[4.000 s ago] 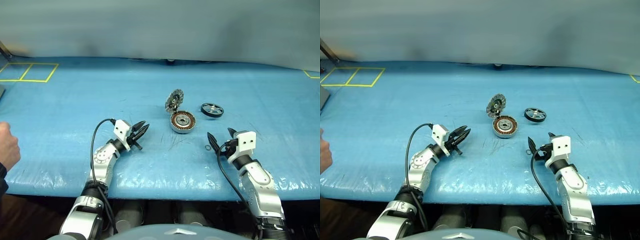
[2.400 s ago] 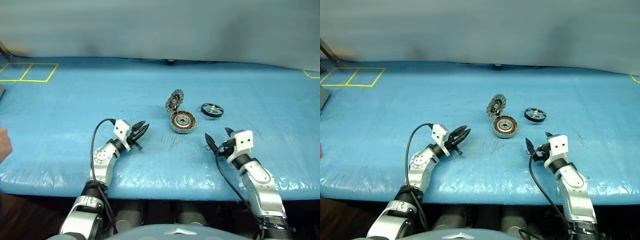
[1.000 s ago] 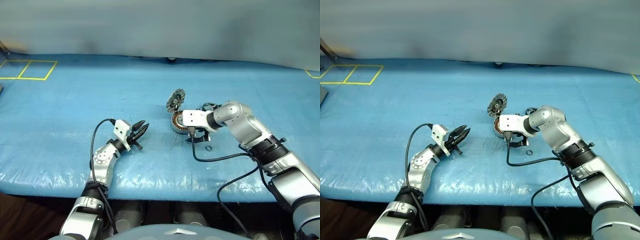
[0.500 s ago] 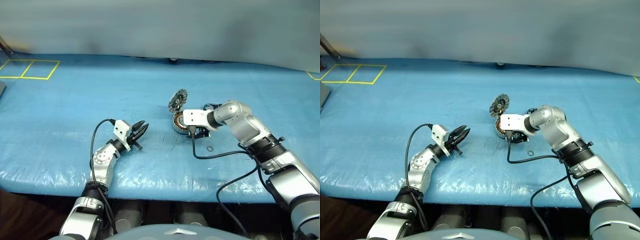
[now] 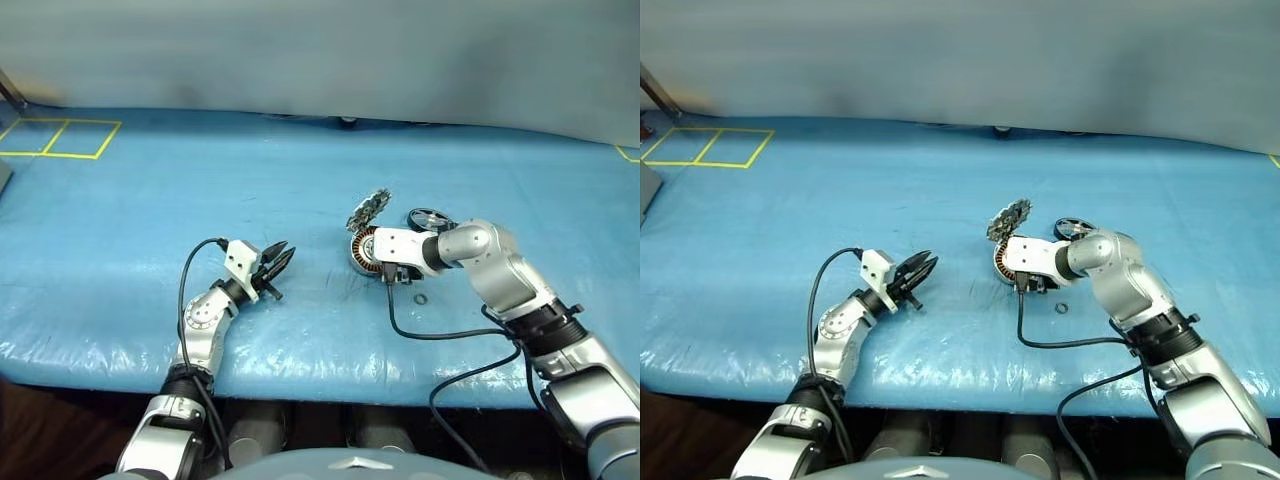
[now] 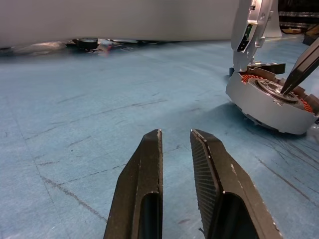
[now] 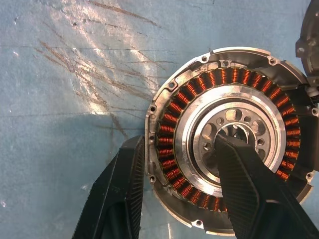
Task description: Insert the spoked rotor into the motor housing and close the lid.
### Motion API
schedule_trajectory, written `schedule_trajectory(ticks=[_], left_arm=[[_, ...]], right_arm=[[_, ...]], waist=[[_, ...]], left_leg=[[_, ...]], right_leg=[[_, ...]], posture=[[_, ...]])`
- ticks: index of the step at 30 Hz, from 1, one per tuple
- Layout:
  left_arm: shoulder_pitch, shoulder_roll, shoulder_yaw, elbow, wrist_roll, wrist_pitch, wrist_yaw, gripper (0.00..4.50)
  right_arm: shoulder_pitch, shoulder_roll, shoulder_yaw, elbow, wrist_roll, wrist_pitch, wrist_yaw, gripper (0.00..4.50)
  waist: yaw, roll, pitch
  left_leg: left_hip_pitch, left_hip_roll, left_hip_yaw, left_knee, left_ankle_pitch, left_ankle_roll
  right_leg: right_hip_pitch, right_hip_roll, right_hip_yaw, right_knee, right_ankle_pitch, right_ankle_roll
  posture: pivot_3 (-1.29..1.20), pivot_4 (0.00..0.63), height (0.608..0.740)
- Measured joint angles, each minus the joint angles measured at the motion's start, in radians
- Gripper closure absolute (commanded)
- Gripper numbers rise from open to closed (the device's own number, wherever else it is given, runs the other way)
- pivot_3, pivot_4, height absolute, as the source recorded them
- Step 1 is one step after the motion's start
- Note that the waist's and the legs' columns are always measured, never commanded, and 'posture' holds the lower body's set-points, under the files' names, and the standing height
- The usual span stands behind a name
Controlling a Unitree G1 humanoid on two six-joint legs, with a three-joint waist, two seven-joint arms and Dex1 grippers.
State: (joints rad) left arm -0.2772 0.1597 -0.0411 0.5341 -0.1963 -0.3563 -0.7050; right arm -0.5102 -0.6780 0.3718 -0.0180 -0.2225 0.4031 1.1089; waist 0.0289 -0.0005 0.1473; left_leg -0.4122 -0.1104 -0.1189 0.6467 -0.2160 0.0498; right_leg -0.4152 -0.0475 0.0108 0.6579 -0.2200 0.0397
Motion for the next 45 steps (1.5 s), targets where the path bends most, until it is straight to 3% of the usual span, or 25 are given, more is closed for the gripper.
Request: schedule_trajectory(ticks=[12,20,28,35,40,45], left_arm=[[0.022,0.003,0.001,-0.016,0.0,0.001,0.007,3.59],[0.03,0.013,0.001,-0.025,0.0,0.003,0.007,3.59],[0.045,0.049,0.007,-0.042,0.0,0.005,0.007,3.59],[0.057,0.068,0.015,-0.053,-0.001,0.006,0.007,3.59],[0.06,0.067,0.011,-0.064,-0.001,0.008,0.005,3.59],[0.062,0.071,0.012,-0.065,-0.003,0.02,-0.01,3.59]], right_arm=[[0.27,0.178,-0.07,-0.408,0.185,0.357,-0.141,2.69],[0.3,0.394,-0.071,-0.435,0.233,0.503,-0.39,2.69],[0.294,0.4,-0.038,-0.424,0.241,0.505,-0.495,2.69],[0.298,0.403,-0.065,-0.422,0.304,0.521,-0.511,0.51],[0.288,0.555,-0.258,-0.495,0.48,0.536,-0.546,0.51],[0.377,0.525,-0.374,-0.559,0.535,0.452,-0.571,0.51]], waist=[[-0.012,0.0,0.0],[-0.015,0.0,0.0],[-0.015,0.0,0.0],[-0.015,0.0,0.0],[-0.017,0.0,0.0],[-0.011,0.0,0.0]], left_leg=[[-0.001,0.001,0.0,0.0,0.0,0.0],[-0.001,0.001,0.0,0.0,0.001,-0.002],[0.0,0.001,0.0,0.0,0.001,-0.003],[0.0,0.001,-0.001,0.0,0.002,-0.002],[-0.002,0.001,-0.001,0.0,0.003,0.001],[-0.002,0.001,0.0,-0.001,0.002,0.001]], right_leg=[[-0.001,0.001,0.0,0.001,0.0,-0.001],[-0.005,0.002,0.0,0.002,0.0,-0.001],[-0.005,0.002,0.0,0.002,0.0,-0.001],[-0.005,0.002,0.0,0.002,0.0,-0.001],[-0.007,0.002,0.001,0.002,0.0,-0.001],[-0.007,0.002,0.0,0.001,0.0,-0.001]], posture=[[0.0,0.15,0.74],[0.0,0.15,0.74],[0.0,0.15,0.74],[0.0,0.15,0.74],[0.0,0.15,0.74],[0.0,0.15,0.74]])
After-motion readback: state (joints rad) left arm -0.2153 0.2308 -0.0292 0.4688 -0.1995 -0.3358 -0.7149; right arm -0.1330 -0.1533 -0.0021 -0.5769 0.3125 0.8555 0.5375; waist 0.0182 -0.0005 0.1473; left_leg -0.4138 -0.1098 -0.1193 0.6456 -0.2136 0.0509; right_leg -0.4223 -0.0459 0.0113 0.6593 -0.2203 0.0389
